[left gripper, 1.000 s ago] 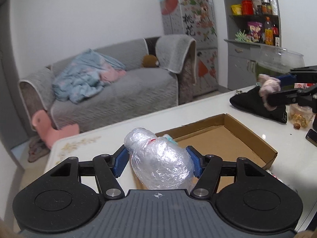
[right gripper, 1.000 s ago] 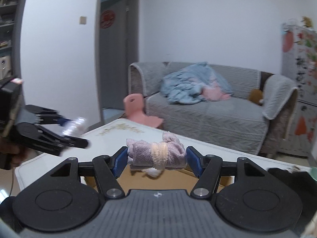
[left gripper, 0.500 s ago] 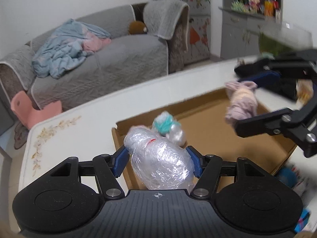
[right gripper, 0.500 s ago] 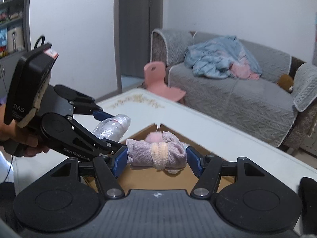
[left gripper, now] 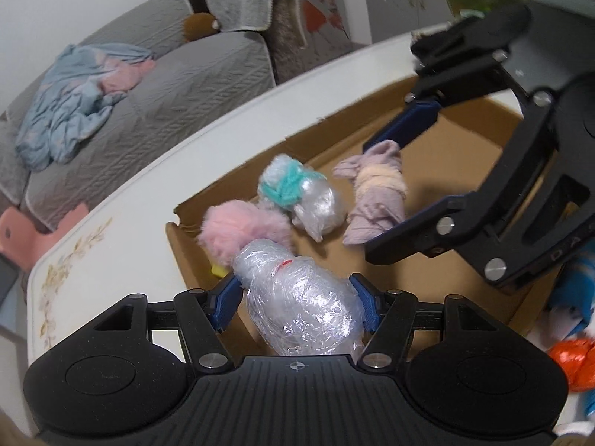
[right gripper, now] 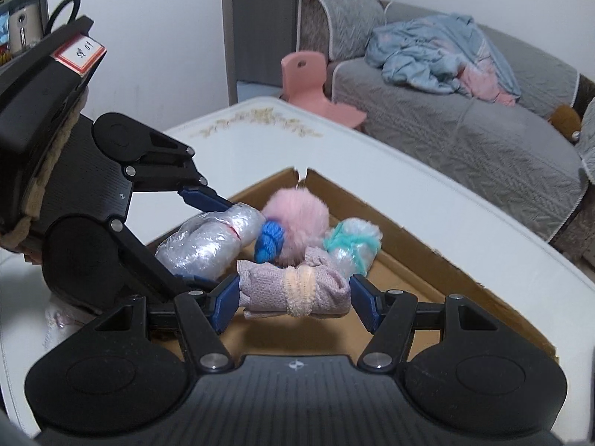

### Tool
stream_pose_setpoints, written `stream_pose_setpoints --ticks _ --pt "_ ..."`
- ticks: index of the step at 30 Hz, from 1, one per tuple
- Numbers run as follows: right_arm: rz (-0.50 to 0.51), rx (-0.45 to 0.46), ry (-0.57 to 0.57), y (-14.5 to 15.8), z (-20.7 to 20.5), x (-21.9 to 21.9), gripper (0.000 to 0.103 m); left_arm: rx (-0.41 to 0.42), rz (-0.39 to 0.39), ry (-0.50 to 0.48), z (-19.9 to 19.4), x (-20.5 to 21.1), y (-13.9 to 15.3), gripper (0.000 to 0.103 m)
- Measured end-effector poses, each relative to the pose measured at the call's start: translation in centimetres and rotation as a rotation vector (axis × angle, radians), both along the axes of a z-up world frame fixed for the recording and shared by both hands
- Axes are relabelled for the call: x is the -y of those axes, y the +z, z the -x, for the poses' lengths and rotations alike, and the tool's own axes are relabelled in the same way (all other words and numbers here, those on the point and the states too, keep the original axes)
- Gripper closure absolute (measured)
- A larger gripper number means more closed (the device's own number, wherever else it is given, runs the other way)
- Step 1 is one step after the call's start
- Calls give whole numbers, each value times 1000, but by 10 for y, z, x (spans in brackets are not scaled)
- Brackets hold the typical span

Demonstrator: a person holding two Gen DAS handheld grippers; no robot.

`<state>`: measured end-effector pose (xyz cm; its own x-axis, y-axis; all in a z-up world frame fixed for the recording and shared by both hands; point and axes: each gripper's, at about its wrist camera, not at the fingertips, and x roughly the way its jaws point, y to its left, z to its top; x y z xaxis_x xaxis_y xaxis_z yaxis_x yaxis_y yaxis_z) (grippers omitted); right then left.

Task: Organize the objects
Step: 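Carry both items over the tray and lower them inside, then open both grippers to release the items and withdraw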

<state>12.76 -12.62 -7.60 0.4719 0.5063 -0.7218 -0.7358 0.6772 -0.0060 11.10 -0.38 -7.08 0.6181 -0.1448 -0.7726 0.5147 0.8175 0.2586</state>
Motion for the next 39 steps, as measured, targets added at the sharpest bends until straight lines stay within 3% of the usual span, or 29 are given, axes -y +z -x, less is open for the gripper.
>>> stream_pose_setpoints --ticks 6,19,39 --pt "37 -40 13 -9 -9 -14 42 -27 -29 3 -11 -1 -16 34" --pt "59 -54 3 -11 -13 -14 37 13 -71 -7 -10 4 -17 16" --pt "42 -20 -1 16 -5 -10 31 1 17 75 8 -7 20 10"
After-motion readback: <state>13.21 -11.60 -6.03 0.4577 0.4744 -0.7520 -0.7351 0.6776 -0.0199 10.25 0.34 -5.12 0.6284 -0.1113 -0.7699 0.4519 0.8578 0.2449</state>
